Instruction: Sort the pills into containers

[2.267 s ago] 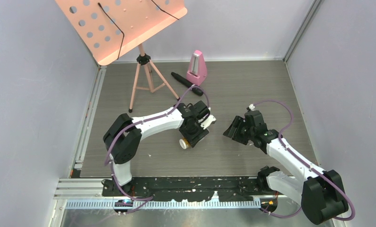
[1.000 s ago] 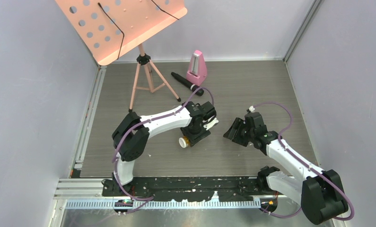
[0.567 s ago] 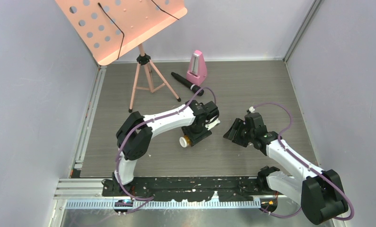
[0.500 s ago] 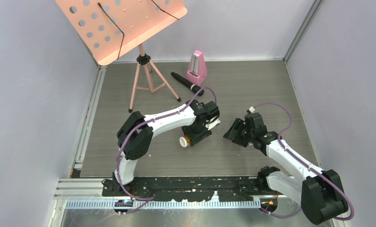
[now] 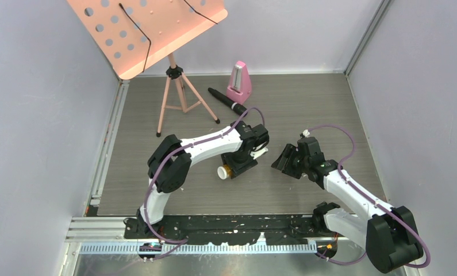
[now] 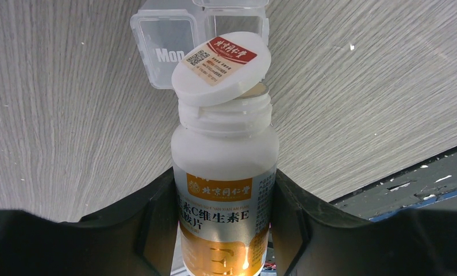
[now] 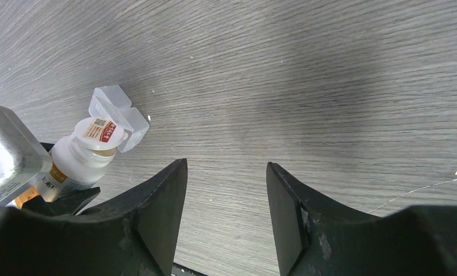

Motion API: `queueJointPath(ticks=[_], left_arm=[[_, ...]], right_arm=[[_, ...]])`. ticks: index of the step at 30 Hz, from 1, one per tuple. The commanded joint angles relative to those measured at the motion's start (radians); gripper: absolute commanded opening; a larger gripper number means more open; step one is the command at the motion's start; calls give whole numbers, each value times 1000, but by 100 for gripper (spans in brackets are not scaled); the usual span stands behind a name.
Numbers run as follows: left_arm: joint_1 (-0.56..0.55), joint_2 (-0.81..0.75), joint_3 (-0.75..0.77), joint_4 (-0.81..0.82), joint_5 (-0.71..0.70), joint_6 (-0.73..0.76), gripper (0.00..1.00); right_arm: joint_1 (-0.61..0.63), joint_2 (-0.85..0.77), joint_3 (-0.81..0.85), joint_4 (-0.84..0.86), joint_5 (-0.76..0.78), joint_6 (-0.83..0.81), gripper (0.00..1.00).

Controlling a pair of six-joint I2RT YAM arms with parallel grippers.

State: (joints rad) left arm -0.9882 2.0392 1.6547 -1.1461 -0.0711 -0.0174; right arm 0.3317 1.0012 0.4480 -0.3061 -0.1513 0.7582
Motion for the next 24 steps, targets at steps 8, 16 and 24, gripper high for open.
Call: queueJointPath(ticks=[8, 16, 24], left_arm=[[-6, 21, 75, -65, -3, 4, 0], [-6, 25, 73, -70, 2, 2, 0], [-6, 10, 71, -60, -5, -1, 0]], right_arm=[[-7, -16, -3, 36, -1, 7, 59], [-8, -20, -8, 36, -2, 8, 59], [-9, -22, -8, 36, -4, 8, 60]])
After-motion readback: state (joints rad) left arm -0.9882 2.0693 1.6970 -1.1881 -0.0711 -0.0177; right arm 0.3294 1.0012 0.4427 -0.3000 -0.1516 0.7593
